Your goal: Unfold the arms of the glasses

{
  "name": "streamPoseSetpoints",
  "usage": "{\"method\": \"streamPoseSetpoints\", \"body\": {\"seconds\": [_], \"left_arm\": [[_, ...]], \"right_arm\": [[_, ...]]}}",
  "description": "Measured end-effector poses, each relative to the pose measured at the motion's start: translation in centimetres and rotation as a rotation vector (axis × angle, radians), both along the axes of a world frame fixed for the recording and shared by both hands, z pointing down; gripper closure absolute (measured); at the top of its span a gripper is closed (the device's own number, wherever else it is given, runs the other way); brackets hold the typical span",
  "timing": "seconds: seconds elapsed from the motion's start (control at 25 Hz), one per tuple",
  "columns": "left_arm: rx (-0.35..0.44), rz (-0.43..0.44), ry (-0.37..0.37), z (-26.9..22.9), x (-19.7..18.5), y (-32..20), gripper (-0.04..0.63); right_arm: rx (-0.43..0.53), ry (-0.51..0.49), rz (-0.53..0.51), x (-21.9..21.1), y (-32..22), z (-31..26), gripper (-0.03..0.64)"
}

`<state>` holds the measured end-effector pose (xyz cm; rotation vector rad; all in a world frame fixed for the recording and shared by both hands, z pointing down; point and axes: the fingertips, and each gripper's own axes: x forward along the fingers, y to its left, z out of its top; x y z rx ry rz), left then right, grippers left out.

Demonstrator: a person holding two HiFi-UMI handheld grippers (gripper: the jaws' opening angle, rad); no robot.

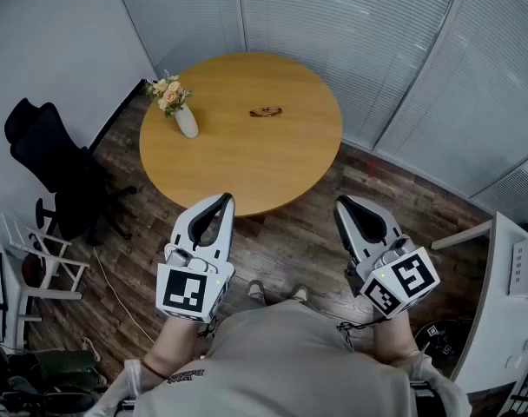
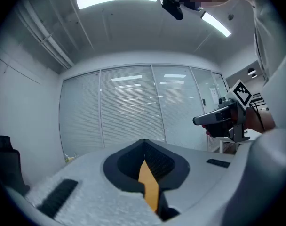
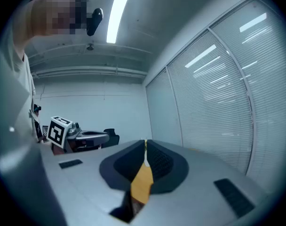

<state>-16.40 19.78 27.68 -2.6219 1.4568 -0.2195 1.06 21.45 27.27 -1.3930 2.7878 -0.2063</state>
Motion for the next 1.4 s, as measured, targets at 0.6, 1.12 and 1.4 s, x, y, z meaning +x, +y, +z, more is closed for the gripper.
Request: {"method": "streamPoseSetpoints", "body": {"seconds": [0.6, 1.12, 1.4], "left_arm": [[-0.023, -0.009, -0.023, 1.1, 2.8, -1.2, 0.574], [-0.042, -0.023, -0.031, 2.3, 7.8, -0.6, 0.574], [-0.036, -0.013, -0.022, 2.6, 10.2, 0.0, 0.574]], "right_arm": [[-0.023, 0.011, 0.026, 3.3, -1.9, 1.2, 0.580], [-0.031, -0.010, 0.001, 7.5, -1.8, 2.2, 0.580], [-0.009, -0.033, -0.039, 8.1, -1.7, 2.2, 0.580]]}}
